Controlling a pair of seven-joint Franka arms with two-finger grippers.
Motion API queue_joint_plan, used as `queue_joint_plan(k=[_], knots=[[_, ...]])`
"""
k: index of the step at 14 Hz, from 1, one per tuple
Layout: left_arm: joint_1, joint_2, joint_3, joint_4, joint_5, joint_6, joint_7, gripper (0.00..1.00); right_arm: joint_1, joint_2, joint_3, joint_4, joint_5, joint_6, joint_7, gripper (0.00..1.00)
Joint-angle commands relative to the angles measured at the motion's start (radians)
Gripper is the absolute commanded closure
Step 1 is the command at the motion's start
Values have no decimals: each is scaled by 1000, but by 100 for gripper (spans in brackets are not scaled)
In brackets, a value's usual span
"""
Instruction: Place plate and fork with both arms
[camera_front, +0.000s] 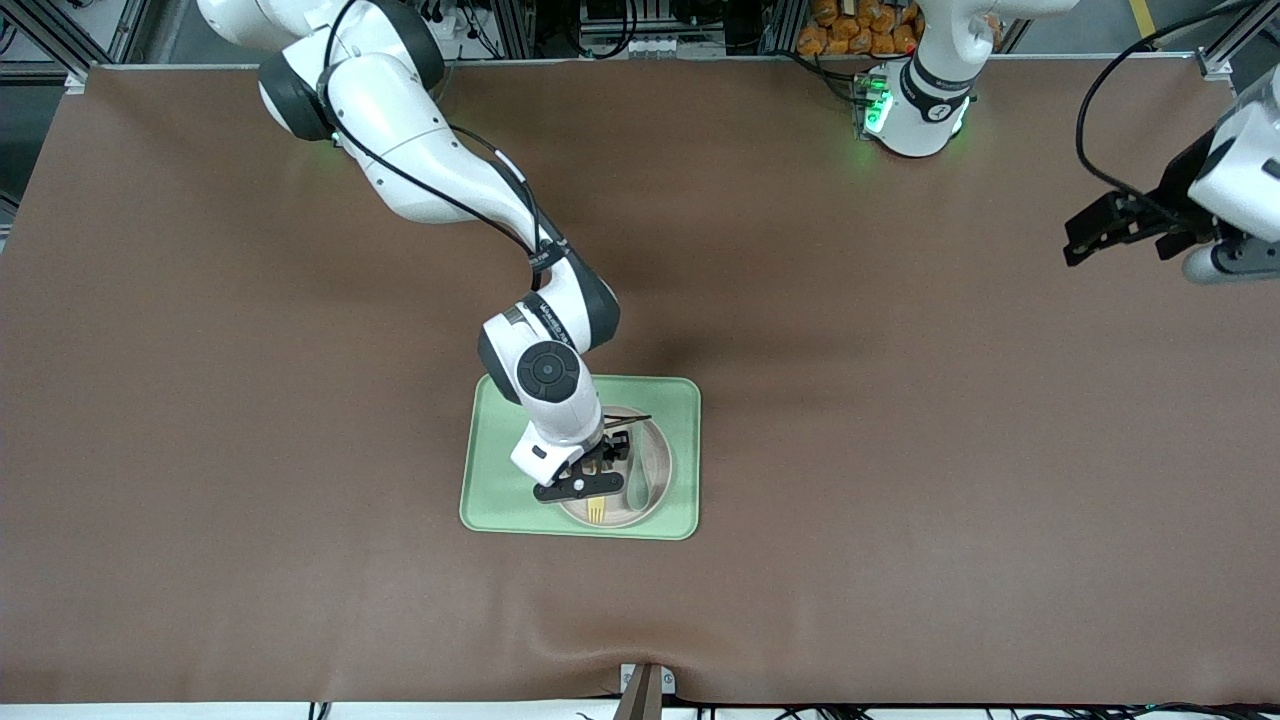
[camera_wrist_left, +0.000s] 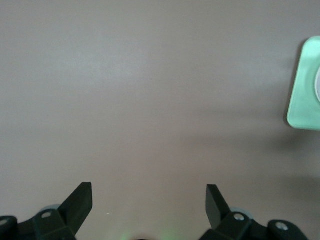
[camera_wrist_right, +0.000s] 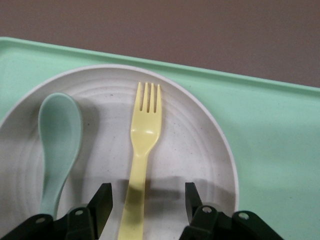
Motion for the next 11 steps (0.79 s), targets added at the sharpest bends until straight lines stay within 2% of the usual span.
queue_joint_plan(k=[1,3,4,5,8,9,11], knots=[[64,-38,4,-22,-17,-8,81,0,16,38,-7,42,-15,7,28,36],[106,-65,0,-25,-76,-12,125,0,17,40,-7,42,-15,6,28,38],[104,-73,0,-26,-76,-31,145,0,17,40,-8,42,-15,6,27,44],[104,-76,-2,-26,-74,-51,146,0,19,40,-8,42,-15,6,27,54],[98,-75,-21,-25,-26,-88,127,0,23,40,-8,41,-18,4,27,63],[96,-73,-44,-25,10,-91,118,0,22,40,-8,41,-16,3,28,83],[95,-60,-86,-28,38,-90,58,0,22,38,-7,42,-15,0,28,92]])
